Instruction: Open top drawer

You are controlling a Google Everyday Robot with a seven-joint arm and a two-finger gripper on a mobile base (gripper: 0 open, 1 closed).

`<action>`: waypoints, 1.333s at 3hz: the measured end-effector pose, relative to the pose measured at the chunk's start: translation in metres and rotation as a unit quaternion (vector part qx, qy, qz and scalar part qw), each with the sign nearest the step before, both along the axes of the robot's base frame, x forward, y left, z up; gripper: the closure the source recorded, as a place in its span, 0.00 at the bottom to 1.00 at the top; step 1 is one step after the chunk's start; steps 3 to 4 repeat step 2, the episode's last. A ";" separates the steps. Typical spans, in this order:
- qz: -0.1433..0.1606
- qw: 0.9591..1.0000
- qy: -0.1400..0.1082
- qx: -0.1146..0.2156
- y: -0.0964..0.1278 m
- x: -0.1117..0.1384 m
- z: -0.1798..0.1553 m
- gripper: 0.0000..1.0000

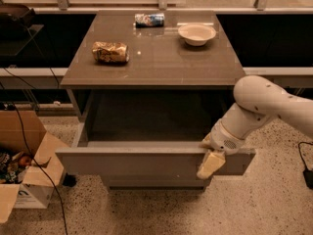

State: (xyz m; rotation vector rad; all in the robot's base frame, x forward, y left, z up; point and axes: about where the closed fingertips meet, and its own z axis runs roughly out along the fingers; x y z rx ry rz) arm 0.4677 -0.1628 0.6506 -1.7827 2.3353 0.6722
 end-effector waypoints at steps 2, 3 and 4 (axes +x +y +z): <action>-0.005 1.000 0.003 0.004 0.002 -0.002 0.002 0.00; -0.005 1.000 0.003 0.004 0.002 -0.002 0.002 0.00; -0.005 1.000 0.003 0.004 0.002 -0.002 0.002 0.00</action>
Offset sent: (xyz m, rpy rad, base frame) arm -0.0017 0.0020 0.0017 0.0082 0.0055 -0.0095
